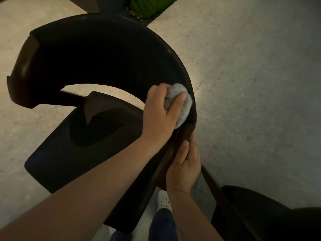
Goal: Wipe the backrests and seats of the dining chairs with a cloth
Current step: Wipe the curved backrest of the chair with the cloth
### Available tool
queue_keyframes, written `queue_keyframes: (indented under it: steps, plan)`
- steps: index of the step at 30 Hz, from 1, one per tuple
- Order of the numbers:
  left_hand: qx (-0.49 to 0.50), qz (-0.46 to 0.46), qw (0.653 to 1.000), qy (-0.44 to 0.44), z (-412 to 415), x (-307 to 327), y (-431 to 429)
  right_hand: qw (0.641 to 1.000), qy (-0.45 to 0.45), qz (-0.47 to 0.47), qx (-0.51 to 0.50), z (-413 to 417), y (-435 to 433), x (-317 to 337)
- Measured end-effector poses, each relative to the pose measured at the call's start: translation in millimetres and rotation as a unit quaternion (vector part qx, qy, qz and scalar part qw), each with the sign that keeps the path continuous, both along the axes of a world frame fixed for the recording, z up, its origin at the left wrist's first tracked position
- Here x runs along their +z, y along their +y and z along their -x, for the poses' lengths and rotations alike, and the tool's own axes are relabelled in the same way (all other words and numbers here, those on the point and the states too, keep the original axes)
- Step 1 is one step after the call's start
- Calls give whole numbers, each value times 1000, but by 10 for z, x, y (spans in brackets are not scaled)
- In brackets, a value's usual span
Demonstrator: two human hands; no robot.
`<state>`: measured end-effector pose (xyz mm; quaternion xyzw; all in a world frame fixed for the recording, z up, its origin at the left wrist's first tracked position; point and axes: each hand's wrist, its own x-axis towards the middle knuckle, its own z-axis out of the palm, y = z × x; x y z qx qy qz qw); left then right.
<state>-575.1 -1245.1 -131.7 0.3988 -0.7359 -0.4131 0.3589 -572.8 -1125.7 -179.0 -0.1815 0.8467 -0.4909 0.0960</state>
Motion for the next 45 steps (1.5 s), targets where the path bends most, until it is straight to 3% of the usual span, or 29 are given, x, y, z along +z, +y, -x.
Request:
queue_keyframes:
  steps: [6,10,16,19,21,26,29,34,36,38,41,45]
  plan:
    - [11,48,998,-32,185,-88,61,1000,5,8,-14,1,-3,-49]
    - [49,-26,998,-9,83,-299,123,1000,2,6,-17,1,-4,-60]
    - [62,-100,991,-64,-67,-558,56,1000,9,-3,-15,2,-1,-54]
    - [49,-135,990,-6,-112,-506,28,1000,0,-4,-8,4,9,-40]
    - [19,-142,989,31,-141,-453,79,1000,-8,-5,-6,-1,8,-37]
    - [-14,-123,992,12,-132,-512,211,1000,-10,-1,-14,-1,3,-29]
    - [3,-94,996,-8,-129,-644,171,1000,-12,-9,-19,-8,4,-38]
    - [37,-251,959,-123,-341,-1093,138,1000,-10,-14,-21,-10,11,-57]
    - [27,-252,949,-186,-426,-1223,141,1000,-13,-14,-23,-13,10,-83]
    - [58,-252,951,-170,-464,-1240,94,1000,-14,-11,-24,-12,14,-93]
    - [87,-296,948,-73,-458,-1089,-30,1000,-12,-9,-25,-9,21,-101]
    - [8,-213,976,-30,-322,-897,-30,1000,-4,-7,-26,-17,14,-77]
